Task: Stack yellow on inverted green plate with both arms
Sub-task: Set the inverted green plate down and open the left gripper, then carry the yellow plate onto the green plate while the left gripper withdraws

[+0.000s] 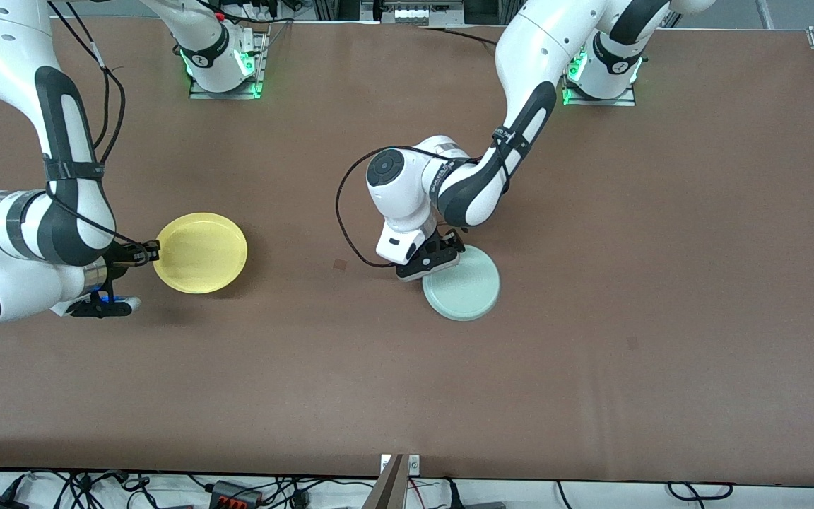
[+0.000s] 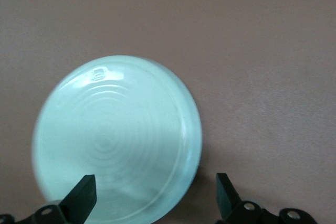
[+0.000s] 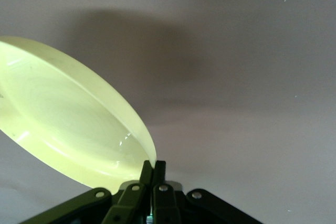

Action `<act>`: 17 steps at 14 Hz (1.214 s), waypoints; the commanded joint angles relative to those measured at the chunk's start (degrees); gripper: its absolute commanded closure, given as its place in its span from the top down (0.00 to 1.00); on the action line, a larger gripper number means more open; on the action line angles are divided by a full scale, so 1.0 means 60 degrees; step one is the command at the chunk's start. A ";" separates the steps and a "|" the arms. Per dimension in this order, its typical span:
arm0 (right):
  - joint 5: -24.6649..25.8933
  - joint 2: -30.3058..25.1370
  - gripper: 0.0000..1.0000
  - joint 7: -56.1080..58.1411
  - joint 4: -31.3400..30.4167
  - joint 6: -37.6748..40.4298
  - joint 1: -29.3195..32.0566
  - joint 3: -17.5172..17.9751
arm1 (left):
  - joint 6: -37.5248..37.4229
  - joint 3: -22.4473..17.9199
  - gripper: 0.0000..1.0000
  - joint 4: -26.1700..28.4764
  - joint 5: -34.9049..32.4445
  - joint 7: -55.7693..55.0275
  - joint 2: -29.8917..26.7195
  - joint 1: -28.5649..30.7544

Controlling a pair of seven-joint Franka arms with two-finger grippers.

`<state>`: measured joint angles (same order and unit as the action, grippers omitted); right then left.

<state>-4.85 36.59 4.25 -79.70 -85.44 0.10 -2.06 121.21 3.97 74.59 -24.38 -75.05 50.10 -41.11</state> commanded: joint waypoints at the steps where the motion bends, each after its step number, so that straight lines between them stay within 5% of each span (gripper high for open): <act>1: -0.0159 0.0024 0.00 0.0098 0.0100 0.0149 0.0101 0.0036 | 0.0479 0.0013 1.00 0.0034 0.0822 0.0042 -0.0235 0.0141; 7: -0.0480 -0.0196 0.00 -0.0063 0.0217 0.0193 -0.0292 0.0110 | -0.0950 -0.0002 1.00 0.0034 0.0928 0.1705 -0.1301 0.1063; 12: -0.2282 -0.0049 0.00 -0.1188 0.0261 -0.0478 -0.1462 0.0110 | -0.3570 -0.0016 1.00 -0.0009 0.0943 0.4591 -0.2547 0.2059; 17: -0.3891 0.0404 0.00 -0.3618 0.0291 -0.2263 -0.3176 0.0110 | -0.4761 0.0013 1.00 -0.0039 0.0972 0.7317 -0.3690 0.3348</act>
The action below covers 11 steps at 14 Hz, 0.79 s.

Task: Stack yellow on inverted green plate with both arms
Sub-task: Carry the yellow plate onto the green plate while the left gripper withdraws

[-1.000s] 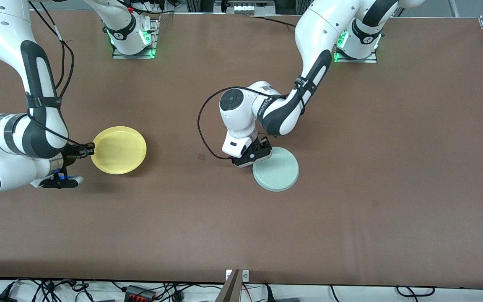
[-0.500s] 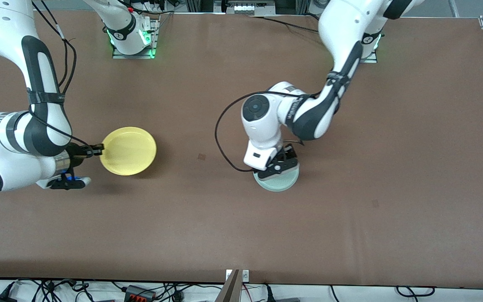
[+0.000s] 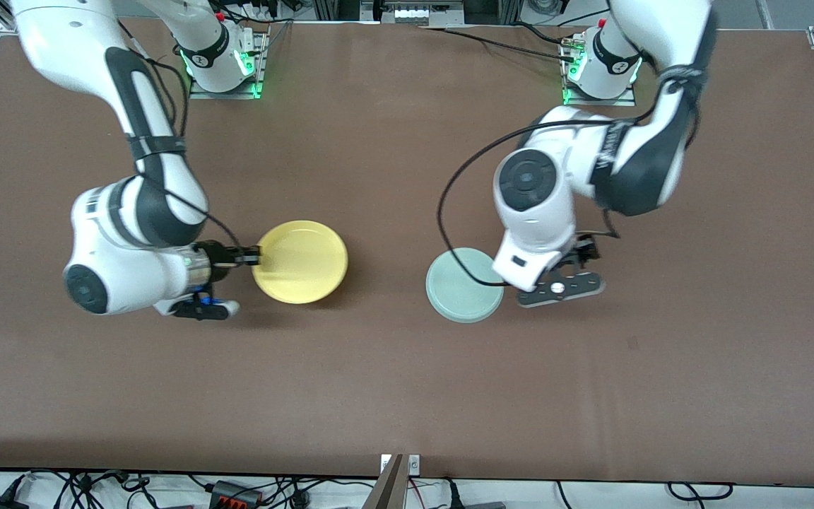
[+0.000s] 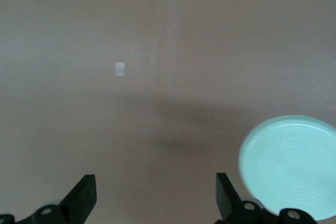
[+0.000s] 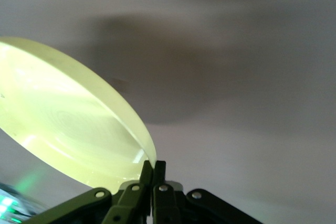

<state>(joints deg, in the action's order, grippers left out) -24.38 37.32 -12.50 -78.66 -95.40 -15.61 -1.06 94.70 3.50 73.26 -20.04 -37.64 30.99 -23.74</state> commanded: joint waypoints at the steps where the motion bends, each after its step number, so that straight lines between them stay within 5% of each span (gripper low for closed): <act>1: -0.0900 0.0428 0.00 -0.1310 0.0116 -0.1130 -0.0998 -0.0057 | -0.0359 0.0090 1.00 0.0183 0.0307 0.1565 -0.0709 0.0717; 5: -0.1604 0.1073 0.00 -0.2806 0.0116 -0.2817 -0.2259 -0.0057 | -0.0374 0.0090 1.00 0.0402 0.1798 0.3119 -0.1660 0.2166; 11: -0.2161 0.1804 0.00 -0.4300 0.0743 -0.4021 -0.3390 -0.0057 | -0.0169 0.0076 1.00 0.1878 0.3484 0.6475 -0.3344 0.4014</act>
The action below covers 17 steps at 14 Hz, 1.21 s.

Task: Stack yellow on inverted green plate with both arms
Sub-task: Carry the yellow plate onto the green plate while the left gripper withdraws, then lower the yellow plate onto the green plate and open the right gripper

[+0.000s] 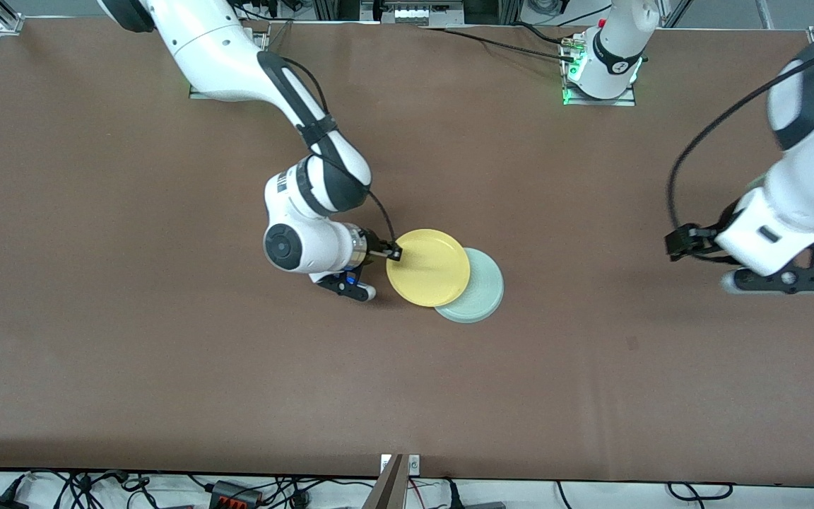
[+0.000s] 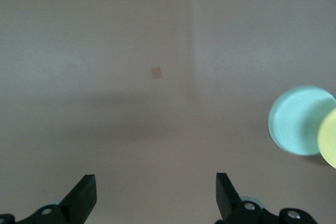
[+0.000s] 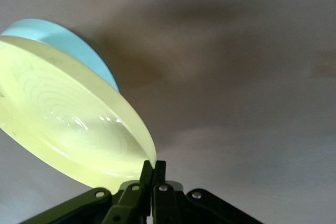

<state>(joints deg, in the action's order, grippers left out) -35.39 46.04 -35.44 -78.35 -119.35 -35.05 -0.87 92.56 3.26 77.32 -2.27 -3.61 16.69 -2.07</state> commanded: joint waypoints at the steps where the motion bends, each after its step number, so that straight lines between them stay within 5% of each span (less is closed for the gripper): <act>1: -0.0458 0.0571 0.00 -0.0669 0.1073 -0.0030 -0.0208 -0.0090 | 0.0262 0.0116 1.00 0.1800 0.0525 0.0908 -0.1473 0.0549; 6: -0.0853 0.1290 0.00 -0.1212 0.1707 -0.0644 -0.0442 -0.0090 | 0.1299 -0.0045 1.00 0.3941 0.0555 0.1613 -0.3291 0.0552; 9: -0.1322 0.1408 0.00 -0.1257 0.1707 -0.0792 -0.0516 -0.0090 | 0.1449 -0.0468 1.00 0.4047 0.0218 0.1598 -0.3368 -0.0355; 17: -0.1851 0.1599 0.00 -0.1228 0.1707 -0.0909 -0.0575 0.0026 | 0.1215 -0.0397 1.00 0.3784 0.0394 0.1569 -0.3177 -0.0270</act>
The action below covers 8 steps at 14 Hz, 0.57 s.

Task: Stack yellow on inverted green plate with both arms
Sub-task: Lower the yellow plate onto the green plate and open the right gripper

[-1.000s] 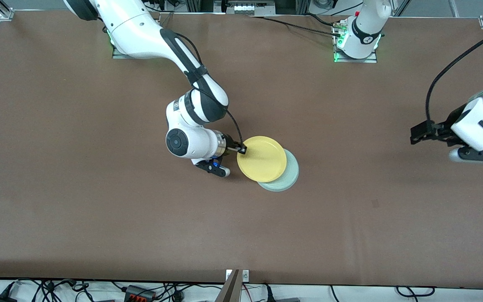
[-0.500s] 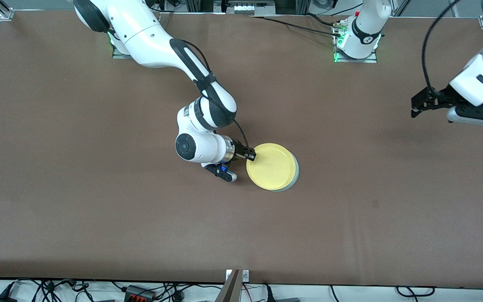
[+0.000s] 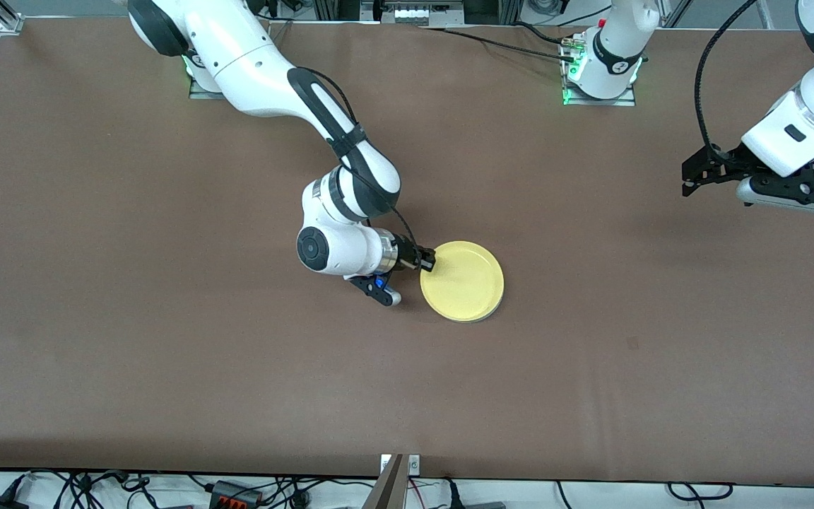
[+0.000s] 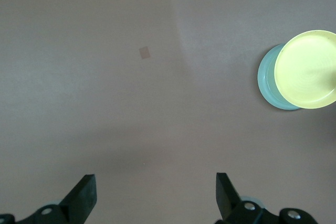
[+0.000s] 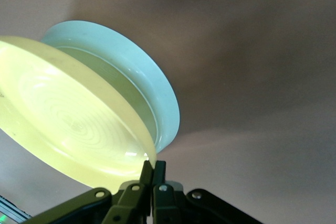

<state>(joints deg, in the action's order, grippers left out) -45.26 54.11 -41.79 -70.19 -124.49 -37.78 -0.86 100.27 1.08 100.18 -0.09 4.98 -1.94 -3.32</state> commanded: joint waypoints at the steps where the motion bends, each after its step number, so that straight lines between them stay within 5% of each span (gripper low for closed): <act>1: -0.0206 0.0284 0.00 -0.0154 0.0346 -0.0053 -0.0120 0.0040 | -0.0070 -0.0004 1.00 -0.0027 0.0001 0.0122 -0.0072 -0.0062; 8: -0.0206 0.0387 0.00 -0.0139 0.0346 -0.0053 -0.0105 0.0055 | -0.0070 0.0011 1.00 -0.0041 0.0000 0.0121 -0.0058 -0.0106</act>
<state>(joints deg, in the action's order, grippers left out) -45.45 55.08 -41.90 -70.13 -124.62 -38.34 -0.74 100.24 1.19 100.18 -0.09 4.98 -1.94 -3.76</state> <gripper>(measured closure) 0.974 0.000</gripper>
